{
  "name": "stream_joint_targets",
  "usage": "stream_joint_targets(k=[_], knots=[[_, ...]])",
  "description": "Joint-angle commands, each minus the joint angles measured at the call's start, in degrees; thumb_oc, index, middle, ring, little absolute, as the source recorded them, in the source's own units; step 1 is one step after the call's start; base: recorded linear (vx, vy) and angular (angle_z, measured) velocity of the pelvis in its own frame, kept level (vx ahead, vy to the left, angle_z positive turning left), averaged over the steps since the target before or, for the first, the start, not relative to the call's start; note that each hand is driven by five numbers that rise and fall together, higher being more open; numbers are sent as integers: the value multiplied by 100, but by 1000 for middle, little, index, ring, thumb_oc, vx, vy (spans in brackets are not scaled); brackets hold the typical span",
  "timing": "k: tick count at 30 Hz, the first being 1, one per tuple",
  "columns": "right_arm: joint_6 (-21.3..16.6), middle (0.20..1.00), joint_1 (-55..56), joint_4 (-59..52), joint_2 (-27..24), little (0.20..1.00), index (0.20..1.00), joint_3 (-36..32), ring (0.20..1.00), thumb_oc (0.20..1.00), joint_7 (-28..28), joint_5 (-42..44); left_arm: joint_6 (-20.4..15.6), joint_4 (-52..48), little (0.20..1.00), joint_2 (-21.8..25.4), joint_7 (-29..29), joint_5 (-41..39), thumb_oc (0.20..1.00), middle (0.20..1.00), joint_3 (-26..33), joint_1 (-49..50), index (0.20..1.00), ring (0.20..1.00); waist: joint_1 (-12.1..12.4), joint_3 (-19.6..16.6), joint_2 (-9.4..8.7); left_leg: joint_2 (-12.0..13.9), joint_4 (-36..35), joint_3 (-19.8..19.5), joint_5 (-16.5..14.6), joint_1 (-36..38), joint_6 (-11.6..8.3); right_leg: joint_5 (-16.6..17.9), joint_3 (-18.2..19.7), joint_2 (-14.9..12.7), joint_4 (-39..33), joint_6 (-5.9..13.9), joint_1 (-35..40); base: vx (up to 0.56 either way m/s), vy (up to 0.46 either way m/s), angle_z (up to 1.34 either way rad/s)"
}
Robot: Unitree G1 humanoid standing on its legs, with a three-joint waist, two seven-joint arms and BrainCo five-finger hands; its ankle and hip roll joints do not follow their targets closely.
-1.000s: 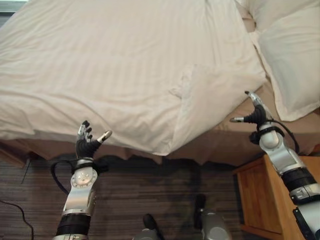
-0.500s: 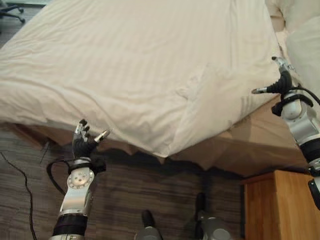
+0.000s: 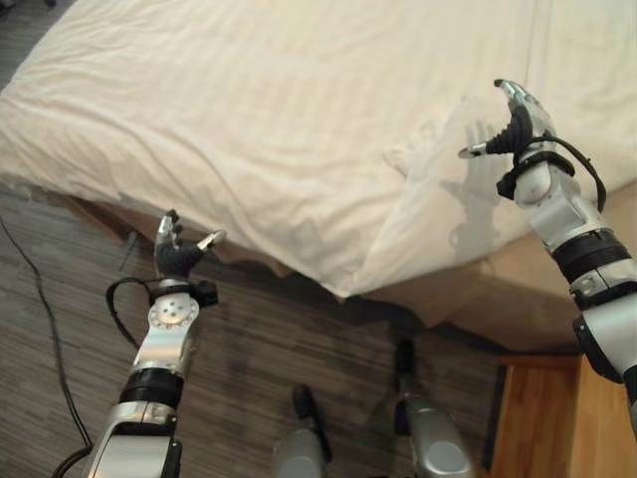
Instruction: Making the bed.
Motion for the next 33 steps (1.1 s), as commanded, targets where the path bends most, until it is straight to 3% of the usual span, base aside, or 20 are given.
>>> stream_joint_targets(k=[1, 3, 4, 5, 9, 27, 33], knots=[[-211, 1000, -331, 0, -218, 1000, 1000, 282, 1000, 1000, -300, 241, -284, -364, 1000, 213, 36, -202, 1000, 1000, -37, -8, 1000, 1000, 112, -167, -323, -235, 603, 481, -1104, -12, -100, -772, 194, -284, 48, 486, 345, 170, -16, 27], [-179, 1000, -306, 56, -437, 1000, 1000, 264, 1000, 1000, -275, 237, -224, -441, 1000, 188, 2, -150, 1000, 1000, -71, 107, 1000, 1000, 87, -236, -185, -281, -625, 687, -678, 249, -121, -907, 171, -164, 82, 528, 482, 186, 47, 2], [-179, 1000, -306, 56, -437, 1000, 1000, 264, 1000, 1000, -275, 237, -224, -442, 1000, 188, 2, -150, 1000, 1000, -71, 107, 1000, 1000, 89, -232, -187, -284, -635, 690, -673, 259, -121, -907, 173, -165, 82, 529, 487, 211, 111, -20], [-191, 1000, -67, -56, -400, 1000, 1000, 217, 1000, 1000, -177, 206, -149, -450, 1000, 177, -137, -102, 1000, 1000, -66, 323, 1000, 1000, -68, -371, -45, -249, -1125, 961, -630, 571, -57, -951, 107, -134, 131, 568, 523, 126, 80, -19], [-174, 1000, 85, -93, -393, 1000, 1000, 130, 1000, 1000, -166, 226, -143, -573, 1000, 105, -176, -44, 1000, 1000, -89, 459, 1000, 1000, -128, -459, 28, -361, -1482, 967, -462, 749, -53, -957, 42, -148, 169, 573, 515, 82, 75, -18], [-95, 1000, 60, 118, -79, 1000, 1000, 352, 1000, 1000, -149, -66, -213, -427, 1000, 183, -115, 10, 1000, 1000, -148, 141, 1000, 1000, -115, -395, 194, -389, -1611, 949, -371, 466, -117, -606, 173, -279, -93, 772, 63, 17, 7, 7], [-23, 1000, -6, 356, -54, 1000, 1000, 504, 1000, 1000, -153, -196, -266, -93, 1000, 195, 50, -66, 1000, 1000, -222, -268, 1000, 1000, -66, -306, 335, -389, -1611, 907, -299, 157, -158, -552, 193, -304, -132, 798, -225, -25, -58, 1]])
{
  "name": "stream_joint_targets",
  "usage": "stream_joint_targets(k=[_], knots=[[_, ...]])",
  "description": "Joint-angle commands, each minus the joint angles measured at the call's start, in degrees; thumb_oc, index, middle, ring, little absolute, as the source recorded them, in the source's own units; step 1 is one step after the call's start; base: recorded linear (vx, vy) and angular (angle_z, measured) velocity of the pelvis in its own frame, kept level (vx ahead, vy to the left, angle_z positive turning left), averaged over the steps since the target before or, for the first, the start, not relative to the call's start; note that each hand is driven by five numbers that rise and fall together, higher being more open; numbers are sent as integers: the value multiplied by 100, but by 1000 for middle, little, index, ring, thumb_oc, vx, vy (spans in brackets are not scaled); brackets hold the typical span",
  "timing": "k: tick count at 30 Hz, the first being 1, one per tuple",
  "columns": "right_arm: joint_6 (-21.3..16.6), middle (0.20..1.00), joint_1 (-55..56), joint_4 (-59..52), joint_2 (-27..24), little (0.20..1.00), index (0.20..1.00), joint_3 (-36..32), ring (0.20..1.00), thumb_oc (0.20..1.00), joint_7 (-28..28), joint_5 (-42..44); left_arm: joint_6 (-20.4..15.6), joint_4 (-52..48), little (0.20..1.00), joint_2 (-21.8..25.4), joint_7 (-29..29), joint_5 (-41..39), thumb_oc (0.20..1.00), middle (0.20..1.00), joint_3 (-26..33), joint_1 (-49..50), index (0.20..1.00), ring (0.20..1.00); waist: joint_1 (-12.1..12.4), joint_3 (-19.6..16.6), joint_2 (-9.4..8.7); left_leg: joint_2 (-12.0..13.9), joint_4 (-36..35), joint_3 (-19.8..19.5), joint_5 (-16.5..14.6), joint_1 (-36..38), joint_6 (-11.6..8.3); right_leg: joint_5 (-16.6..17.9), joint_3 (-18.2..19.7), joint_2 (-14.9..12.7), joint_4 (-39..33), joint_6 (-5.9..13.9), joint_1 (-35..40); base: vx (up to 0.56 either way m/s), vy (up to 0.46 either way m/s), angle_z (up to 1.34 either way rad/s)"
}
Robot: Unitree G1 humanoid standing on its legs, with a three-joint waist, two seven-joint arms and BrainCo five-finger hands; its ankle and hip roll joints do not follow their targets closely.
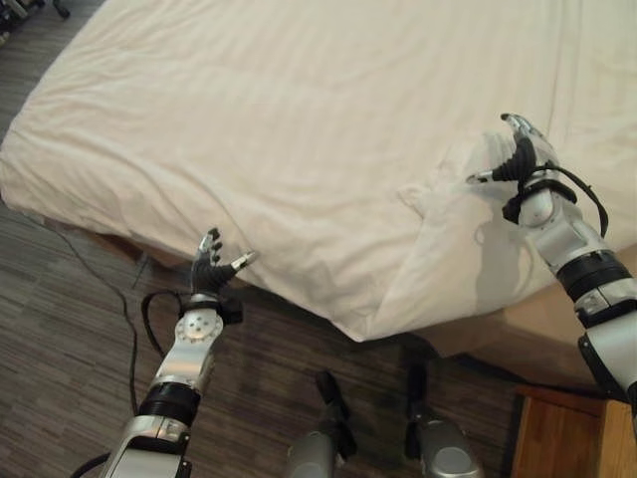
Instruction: Making the bed.
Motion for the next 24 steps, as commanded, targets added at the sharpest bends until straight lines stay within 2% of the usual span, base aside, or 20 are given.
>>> stream_joint_targets(k=[1, 2, 3, 4, 5, 7, 8, 9, 10, 11, 13, 14, 15, 16, 18, 22, 23, 24], knots=[[-51, 1000, -634, 389, 125, 1000, 1000, 307, 1000, 1000, -66, -302, -331, 144, 1000, 374, 252, -74, 1000, 1000, 70, -672, 1000, 1000, 90, 110, -404, 120, 36, 72, -451, 692, -673, -217, 368, -529, 75, 561, -163, -10, -32, 4], [-48, 1000, -639, 455, 147, 1000, 1000, 365, 1000, 1000, -31, -301, -326, 244, 1000, 388, 271, -90, 1000, 1000, 16, -793, 1000, 1000, 74, 118, -380, 121, 36, 78, -452, 685, -678, -213, 384, -527, 75, 563, -184, -20, -64, 5], [-12, 940, -629, 582, 221, 940, 940, 440, 940, 940, 36, -271, -309, 428, 1000, 428, 333, -115, 1000, 1000, -69, -1024, 1000, 1000, 30, 120, -343, 117, 36, 89, -469, 689, -672, -225, 437, -513, 75, 563, -203, -25, -54, 3], [-15, 533, -635, 641, 266, 533, 533, 483, 533, 533, 77, -258, -318, 494, 1000, 441, 331, -139, 1000, 1000, -112, -1113, 1000, 1000, 9, 131, -332, 112, 36, 93, -480, 713, -664, -242, 486, -504, 75, 559, -203, -23, -38, 1], [-17, 200, -639, 644, 266, 200, 200, 483, 200, 200, 77, -257, -321, 500, 1000, 441, 330, -141, 1000, 1000, -114, -1119, 1000, 1000, 12, 136, -333, 112, 36, 96, -481, 717, -664, -242, 489, -503, 75, 559, -201, 0, 0, 0], [-14, 200, -667, 776, 382, 200, 200, 594, 200, 200, 156, -253, -284, 701, 1000, 423, 330, -138, 1000, 1000, -219, -1274, 1000, 1000, -7, 151, -349, 84, 36, 32, -492, 801, -656, -288, 623, -455, 75, 557, -182, -44, -19, -14], [-2, 200, -690, 814, 360, 200, 200, 666, 200, 200, 211, -205, -283, 700, 1000, 419, 316, -144, 1000, 1000, -298, -1367, 1000, 1000, 46, 187, -510, -18, 374, -454, -699, 776, -669, -294, 788, -417, 75, 503, -127, -67, -46, -23], [-1, 200, -694, 814, 360, 200, 200, 663, 200, 200, 212, -205, -282, 701, 1000, 422, 316, -145, 1000, 1000, -298, -1371, 1000, 1000, 44, 179, -516, -20, 390, -456, -694, 748, -666, -282, 789, -421, 75, 500, -146, -81, -75, -30], [-8, 200, -711, 768, 383, 200, 200, 660, 200, 200, 202, -146, -264, 661, 1000, 423, 322, -148, 1000, 1000, -333, -1404, 1000, 1000, 66, 202, -628, -68, 721, -766, -960, 699, -661, -259, 893, -414, 75, 477, -142, -73, -31, -36], [-6, 200, -697, 705, 425, 200, 200, 600, 200, 200, 208, -7, -246, 619, 1000, 377, 285, -247, 1000, 1000, -297, -1414, 1000, 1000, 115, 225, -804, -116, 1275, -1210, -1433, 784, -643, -238, 1088, -402, 95, 433, -72, -84, -3, -60], [22, 200, -604, 615, 437, 200, 200, 543, 200, 200, 264, -13, -217, 739, 1000, 325, 200, -457, 1000, 1000, -206, -1315, 1000, 1000, 111, 138, -917, -128, 1457, -1485, -1749, 1130, -627, -182, 1227, -374, 103, 438, -17, -50, 92, -74], [30, 200, -480, 327, 289, 200, 200, 504, 200, 200, 311, -203, -191, 846, 1000, 263, 166, -729, 1000, 1000, -141, -1200, 1000, 1000, -11, -25, -1004, -138, 1294, -1730, -1801, 1430, -602, -97, 1328, -340, 78, 494, -50, -69, 205, -82], [76, 200, -362, 165, 206, 200, 200, 456, 200, 200, 320, -335, -167, 824, 1000, 158, 61, -785, 1000, 1000, -121, -1112, 1000, 1000, -106, -86, -1000, -156, 1059, -1721, -1883, 1597, -548, -61, 1348, -336, 75, 529, -44, -201, 407, -71], [90, 200, 43, -397, -118, 200, 200, 226, 200, 200, 438, -537, -80, 696, 1000, -78, 11, -711, 1000, 1000, -140, -870, 1000, 1000, -333, -162, -1026, -144, 693, -1360, -1791, 1818, -492, 74, 1310, -395, 75, 640, -62, -207, 417, -43], [126, 200, 542, -1036, -264, 200, 200, -107, 200, 200, 517, -612, -15, 383, 1000, -156, -130, -655, 1000, 1000, -27, -482, 1000, 1000, -477, -249, -1083, -270, 294, -1133, -1705, 2037, -440, 280, 1353, -446, 75, 800, -121, -194, 379, 9], [143, 200, 1577, -1597, -300, 200, 200, -755, 200, 200, 552, -655, 81, 32, 1000, -290, -314, -565, 1000, 1000, 36, 71, 1000, 1000, -581, -315, -1263, -374, 36, -913, -1634, 2235, -356, 538, 1429, -532, 107, 1030, -160, -147, 186, -23], [147, 200, 2233, -1702, -69, 200, 200, -1035, 200, 200, 574, -705, 181, -133, 1000, -364, -461, -459, 1000, 1000, 16, 379, 1000, 1000, -590, -275, -1326, -311, 36, -864, -1612, 2253, -314, 630, 1381, -537, 310, 1128, -162, -261, 157, -34], [153, 200, 2438, -1717, 52, 200, 200, -1096, 200, 200, 589, -735, 232, -182, 1000, -383, -497, -403, 1000, 1000, -22, 484, 1000, 1000, -557, -254, -1335, -277, 36, -855, -1588, 2228, -274, 476, 1295, -533, 485, 1085, -179, -206, 75, -20]])
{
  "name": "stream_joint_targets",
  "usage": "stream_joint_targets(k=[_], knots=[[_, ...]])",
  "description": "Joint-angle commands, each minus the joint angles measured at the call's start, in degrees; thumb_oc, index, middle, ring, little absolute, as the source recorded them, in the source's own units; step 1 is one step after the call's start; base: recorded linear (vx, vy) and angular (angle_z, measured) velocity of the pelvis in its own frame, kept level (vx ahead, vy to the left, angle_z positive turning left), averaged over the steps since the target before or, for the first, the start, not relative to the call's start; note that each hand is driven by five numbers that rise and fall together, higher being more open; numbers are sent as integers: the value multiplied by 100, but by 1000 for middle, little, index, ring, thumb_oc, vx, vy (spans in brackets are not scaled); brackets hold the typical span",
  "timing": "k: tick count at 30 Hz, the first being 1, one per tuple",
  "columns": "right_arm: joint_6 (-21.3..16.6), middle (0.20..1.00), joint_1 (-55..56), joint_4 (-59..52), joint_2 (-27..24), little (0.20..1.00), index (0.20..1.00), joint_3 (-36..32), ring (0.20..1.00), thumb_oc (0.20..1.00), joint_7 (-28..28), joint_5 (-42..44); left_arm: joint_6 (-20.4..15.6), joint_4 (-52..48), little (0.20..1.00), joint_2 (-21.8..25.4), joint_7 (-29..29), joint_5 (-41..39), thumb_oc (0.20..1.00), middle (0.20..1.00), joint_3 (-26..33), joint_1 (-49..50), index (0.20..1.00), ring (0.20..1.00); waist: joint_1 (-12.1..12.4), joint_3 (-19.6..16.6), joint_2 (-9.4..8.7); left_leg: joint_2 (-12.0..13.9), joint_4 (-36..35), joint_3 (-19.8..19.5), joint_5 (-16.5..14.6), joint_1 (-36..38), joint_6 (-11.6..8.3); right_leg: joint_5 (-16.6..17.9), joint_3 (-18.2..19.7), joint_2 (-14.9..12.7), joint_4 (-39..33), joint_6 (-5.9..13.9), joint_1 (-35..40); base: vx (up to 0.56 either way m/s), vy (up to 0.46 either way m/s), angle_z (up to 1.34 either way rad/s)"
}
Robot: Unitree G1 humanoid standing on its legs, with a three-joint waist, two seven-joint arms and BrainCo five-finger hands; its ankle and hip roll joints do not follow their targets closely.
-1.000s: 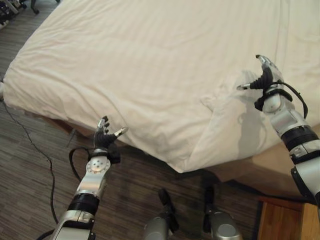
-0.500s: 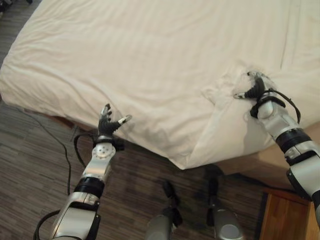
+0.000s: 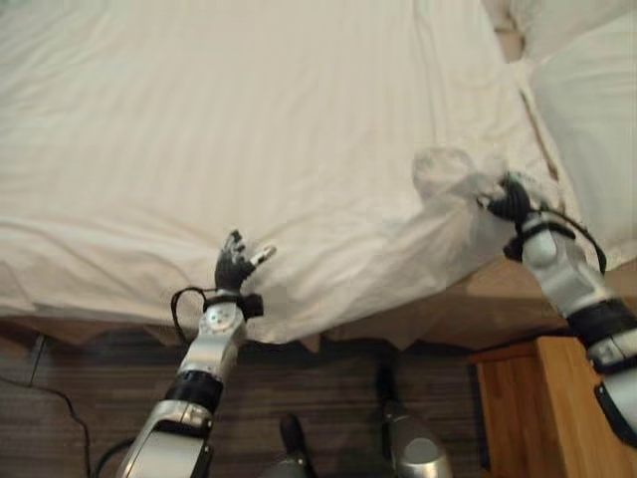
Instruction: Making the bed.
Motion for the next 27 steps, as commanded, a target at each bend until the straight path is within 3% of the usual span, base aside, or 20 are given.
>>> stream_joint_targets(k=[1, 4, 5, 6, 7, 10, 15, 18, 21, 23, 24, 26, 27], knots=[[15, 200, -118, 281, 218, 200, 200, 50, 200, 200, -22, -242, 105, -171, 1000, 139, -257, 203, 1000, 1000, 87, 364, 1000, 1000, 118, -65, 111, 322, 73, 261, -776, 731, -48, 25, -35, 167, 317, 399, -605, -174, 58, -8], [-8, 200, 360, 591, 560, 200, 200, 15, 200, 200, -93, -371, 222, -115, 1000, 109, -301, 338, 1000, 1000, 128, 561, 1000, 1000, 220, -40, 143, 412, 73, 356, -681, 700, 53, -399, -306, 202, 1042, 179, -443, -165, 56, -26], [-12, 285, 486, 849, 639, 285, 285, 3, 285, 285, -134, -421, 218, -55, 1000, 125, -335, 295, 1000, 1000, 166, 626, 1000, 1000, 254, -69, 145, 412, 73, 378, -638, 652, 83, -460, -347, 198, 1240, 136, -373, -213, 48, -22], [35, 1000, 645, 1611, 917, 1000, 1000, 114, 1000, 1000, -248, -626, 201, 66, 1000, 54, -357, 256, 1000, 1000, 120, 617, 1000, 1000, 333, -96, 157, 432, 73, 409, -631, 631, 116, -577, -422, 130, 1503, 95, -230, -167, 23, -18], [30, 1000, 638, 1621, 923, 1000, 1000, 116, 1000, 1000, -252, -625, 200, 68, 1000, 59, -358, 255, 1000, 1000, 121, 614, 1000, 1000, 333, -106, 149, 427, 73, 412, -617, 613, 116, -560, -418, 127, 1491, 91, -244, -134, -13, -18], [287, 1000, 690, 3726, 1440, 1000, 1000, 217, 1000, 1000, -332, -745, 184, 566, 1000, -56, -364, 212, 1000, 1000, -50, 382, 1000, 1000, 520, -349, 91, 386, 73, 542, -627, 526, 83, -542, -480, -107, 895, 118, 328, -54, -105, -2], [555, 1000, 840, 4664, 1561, 1000, 1000, -165, 1000, 1000, -500, -636, 216, 724, 1000, -221, -368, 32, 1000, 1000, -41, 640, 1000, 1000, 633, -467, 212, 397, 73, 789, -540, 444, 11, -566, -374, -162, 65, 170, 508, -33, -117, -24], [525, 1000, 781, 4598, 1331, 1000, 1000, -292, 1000, 1000, -596, -655, 216, 670, 1000, -280, -430, -35, 1000, 1000, 7, 850, 1000, 1000, 601, -392, 321, 476, 73, 990, -423, 247, -61, -513, -261, -201, -96, 192, 303, -101, -124, -47], [494, 1000, 424, 4346, 589, 1000, 1000, -273, 1000, 1000, -699, -843, 105, 773, 1000, -446, -488, -44, 1000, 1000, -49, 845, 1000, 1000, 461, -101, 499, 458, 148, 1177, -298, -69, -143, -557, -155, -291, -96, 237, -18, -212, -82, -27], [493, 1000, 422, 4347, 587, 1000, 1000, -272, 1000, 1000, -699, -843, 104, 774, 1000, -449, -488, -44, 1000, 1000, -48, 843, 1000, 1000, 462, -106, 502, 459, 149, 1178, -298, -74, -143, -556, -153, -290, -96, 236, -24, -141, -18, -35], [664, 1000, 197, 4684, 76, 1000, 1000, -111, 1000, 1000, -590, -1171, 42, 769, 1000, -556, -532, -180, 1000, 1000, -89, 795, 1000, 1000, 382, -76, 703, 502, 149, 1253, -198, -259, -202, -607, -108, -269, -96, 257, -243, -137, -24, -26], [774, 1000, 200, 4976, 13, 1000, 1000, -23, 1000, 1000, -486, -1350, 20, 732, 1000, -577, -565, -186, 1000, 1000, -137, 822, 1000, 1000, 371, -104, 753, 521, 143, 1254, -180, -279, -215, -624, -131, -252, -96, 264, -269, -50, -46, -13], [1090, 1000, 285, 5603, 47, 1000, 1000, -28, 1000, 1000, -262, -1636, 49, 519, 1000, -599, -606, -260, 1000, 1000, -241, 1037, 1000, 1000, 418, -179, 817, 577, 114, 1255, -155, -240, -236, -641, -198, -226, -96, 250, -231, 57, -67, -11]])
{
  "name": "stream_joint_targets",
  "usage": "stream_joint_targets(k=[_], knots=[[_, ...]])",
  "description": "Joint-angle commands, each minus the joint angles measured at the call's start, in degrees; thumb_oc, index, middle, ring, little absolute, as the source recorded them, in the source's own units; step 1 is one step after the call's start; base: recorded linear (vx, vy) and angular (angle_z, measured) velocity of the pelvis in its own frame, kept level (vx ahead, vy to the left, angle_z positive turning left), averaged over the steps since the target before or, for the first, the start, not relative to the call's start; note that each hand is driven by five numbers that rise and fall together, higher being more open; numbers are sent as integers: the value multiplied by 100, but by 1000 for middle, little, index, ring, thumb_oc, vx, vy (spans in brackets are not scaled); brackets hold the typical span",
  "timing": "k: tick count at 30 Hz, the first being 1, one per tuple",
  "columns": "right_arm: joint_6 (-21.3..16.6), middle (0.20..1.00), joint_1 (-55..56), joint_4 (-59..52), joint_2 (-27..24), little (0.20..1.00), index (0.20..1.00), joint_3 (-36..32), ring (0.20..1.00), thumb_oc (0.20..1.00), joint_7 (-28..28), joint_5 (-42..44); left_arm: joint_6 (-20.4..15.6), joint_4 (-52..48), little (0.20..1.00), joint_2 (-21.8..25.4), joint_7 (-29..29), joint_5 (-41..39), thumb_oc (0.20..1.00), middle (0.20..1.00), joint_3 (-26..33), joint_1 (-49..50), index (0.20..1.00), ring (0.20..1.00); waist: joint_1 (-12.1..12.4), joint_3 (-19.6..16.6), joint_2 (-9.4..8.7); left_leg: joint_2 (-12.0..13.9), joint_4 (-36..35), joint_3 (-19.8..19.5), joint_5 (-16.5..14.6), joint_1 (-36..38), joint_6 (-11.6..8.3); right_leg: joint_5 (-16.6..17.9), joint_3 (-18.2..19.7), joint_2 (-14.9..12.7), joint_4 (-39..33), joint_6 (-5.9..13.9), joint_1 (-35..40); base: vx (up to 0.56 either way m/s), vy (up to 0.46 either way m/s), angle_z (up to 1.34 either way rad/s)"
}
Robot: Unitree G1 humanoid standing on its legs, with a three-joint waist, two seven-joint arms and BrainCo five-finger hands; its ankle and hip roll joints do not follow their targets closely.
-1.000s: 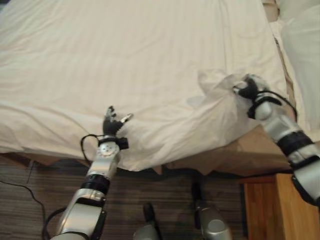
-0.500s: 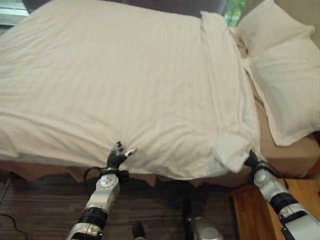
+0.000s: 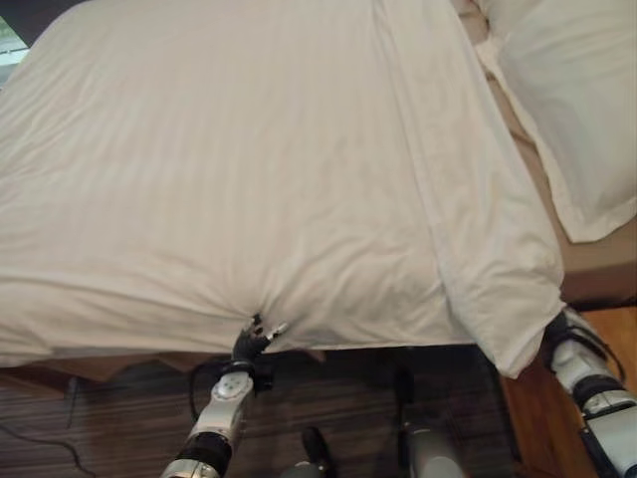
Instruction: Making the bed.
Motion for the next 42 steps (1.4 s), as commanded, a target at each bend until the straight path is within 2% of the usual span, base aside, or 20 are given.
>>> stream_joint_targets(k=[1, 7, 11, 13, 14, 15, 16, 18, 19, 20, 21, 22, 24, 25, 28, 30, 33, 37, 41, 42], knots=[[614, 1000, -123, 992, -71, 1000, 1000, 126, 1000, 1000, 254, -499, -204, -360, 1000, 84, -240, -245, 1000, 1000, -34, 100, 1000, 1000, -98, 38, -121, 283, 106, -129, -100, 20, -234, -732, -22, -504, 93, 579, 628, 78, -88, -12], [613, 1000, 26, 1308, -195, 1000, 1000, -287, 1000, 1000, 234, -210, -84, -779, 1000, 157, -629, -265, 1000, 1000, 96, 662, 1000, 1000, -11, -55, -176, 368, 78, -164, -112, 201, -251, -785, -111, -392, 93, 535, 847, 40, -31, -13], [240, 1000, -58, 667, -307, 1000, 1000, -307, 1000, 1000, 15, -55, -61, -986, 1000, 207, -755, -181, 1000, 1000, 310, 867, 1000, 1000, 50, -63, -320, 468, 78, -167, -113, 336, -268, -813, -141, -295, 93, 494, 984, 2, -4, 2], [-75, 1000, -218, 64, -321, 1000, 1000, -299, 1000, 1000, -12, 372, -74, -985, 1000, 216, -682, -204, 1000, 1000, 400, 819, 1000, 1000, 23, -106, -407, 509, 78, -150, -111, 374, -284, -804, -122, -246, 93, 485, 990, 0, 0, 0], [-74, 925, -216, 62, -321, 925, 925, -299, 925, 925, -12, 373, -74, -984, 1000, 216, -682, -204, 1000, 1000, 400, 819, 1000, 1000, 23, -104, -407, 509, 78, -150, -111, 375, -284, -805, -122, -246, 93, 485, 992, 9, -7, -3], [-167, 200, -254, -121, -319, 200, 200, -309, 200, 200, 24, 593, -74, -942, 1000, 212, -662, -175, 1000, 1000, 430, 778, 1000, 1000, 2, -130, -445, 522, 78, -144, -114, 386, -286, -798, -118, -227, 93, 482, 996, 0, 0, 0], [-408, 200, -353, -989, -199, 200, 200, -362, 200, 200, -58, 1216, -90, -902, 1000, 183, -574, -140, 1000, 1000, 467, 685, 1000, 1000, -59, -190, -512, 556, 78, -114, -111, 402, -295, -777, -90, -196, 93, 478, 983, 42, -9, -1], [-599, 200, -387, -2164, -279, 200, 200, -542, 200, 200, -156, 1831, -94, -780, 1000, 184, -460, -33, 1000, 1000, 527, 541, 1000, 1000, -149, -284, -579, 583, 78, -81, -116, 421, -313, -754, -54, -158, 93, 476, 973, 47, 4, -4], [-590, 200, -373, -2179, -281, 200, 200, -552, 200, 200, -154, 1830, -95, -777, 1000, 185, -460, -33, 1000, 1000, 522, 539, 1000, 1000, -144, -285, -580, 583, 78, -81, -117, 422, -313, -754, -54, -158, 93, 476, 975, 52, 13, -9], [-778, 200, -237, -3331, -171, 200, 200, -812, 200, 200, -226, 2539, -73, -683, 1000, 200, -335, 18, 1000, 1000, 567, 391, 1000, 1000, -208, -363, -617, 614, 78, -60, -127, 431, -325, -739, -38, -141, 93, 480, 966, 32, 9, -8], [-777, 200, -235, -3333, -171, 200, 200, -814, 200, 200, -226, 2539, -73, -683, 1000, 200, -335, 18, 1000, 1000, 566, 391, 1000, 1000, -207, -363, -617, 614, 78, -60, -127, 431, -325, -739, -38, -141, 93, 480, 966, 75, 4, 2], [-942, 200, -24, -3946, 73, 200, 200, -1131, 200, 200, -188, 3290, -26, -654, 1000, 241, -282, 19, 1000, 1000, 627, 302, 1000, 1000, -226, -425, -627, 627, 78, -70, -135, 437, -331, -733, -66, -130, 93, 470, 973, 68, -6, 0], [-1080, 200, 121, -4244, 366, 200, 200, -1416, 200, 200, -150, 3934, 25, -586, 1000, 302, -274, 47, 1000, 1000, 622, 186, 1000, 1000, -221, -471, -601, 629, 78, -100, -147, 447, -338, -739, -106, -124, 93, 456, 998, 70, -7, 3], [-1077, 200, 125, -4250, 371, 200, 200, -1422, 200, 200, -150, 3934, 25, -585, 1000, 309, -274, 46, 1000, 1000, 620, 183, 1000, 1000, -215, -483, -610, 628, 78, -95, -127, 426, -339, -724, -98, -124, 93, 448, 973, 54, 0, 5], [-1450, 200, 128, -4290, 888, 200, 200, -1756, 200, 200, -83, 5132, 51, -477, 1000, 386, -250, -10, 1000, 1000, 618, 19, 1000, 1000, -180, -523, -545, 619, 78, -119, -139, 460, -349, -757, -134, -131, 93, 435, 1011, 69, 1, 3], [-1736, 200, -21, -4194, 1407, 200, 200, -1858, 200, 200, 34, 5982, 24, -303, 1000, 399, -191, -124, 1000, 1000, 612, -177, 1000, 1000, -122, -516, -432, 613, 78, -168, -166, 489, -371, -815, -207, -152, 93, 428, 1072, 90, -9, 4], [-1979, 200, -317, -3966, 1728, 200, 200, -1880, 200, 200, 126, 6618, -8, -19, 1000, 386, -137, -233, 1000, 1000, 504, -520, 1000, 1000, -72, -465, -330, 612, 78, -239, -116, 411, -397, -833, -233, -167, 93, 408, 1038, 17, -31, 14], [-2205, 200, -774, -3769, 1825, 200, 200, -1945, 200, 200, 135, 7091, -73, 221, 1000, 357, -107, -389, 1000, 1000, 365, -910, 1000, 1000, -51, -262, -154, 590, 78, -330, -58, 235, -417, -827, -191, -189, 93, 388, 887, -90, -23, 19], [-2195, 200, -1887, -3120, 1191, 200, 200, -1703, 200, 200, 3, 7045, -284, 521, 1000, 550, -74, -677, 1000, 1000, 190, -1508, 1000, 1000, -76, 95, 310, 499, 78, -385, 67, -73, -456, -817, -79, -256, 93, 386, 569, -130, -15, 15], [-2198, 200, -1913, -3104, 1183, 200, 200, -1698, 200, 200, 10, 7051, -289, 531, 1000, 548, -76, -679, 1000, 1000, 196, -1528, 1000, 1000, -75, 100, 312, 501, 78, -382, 91, -95, -455, -795, -73, -253, 93, 377, 544, -85, -9, 6]])
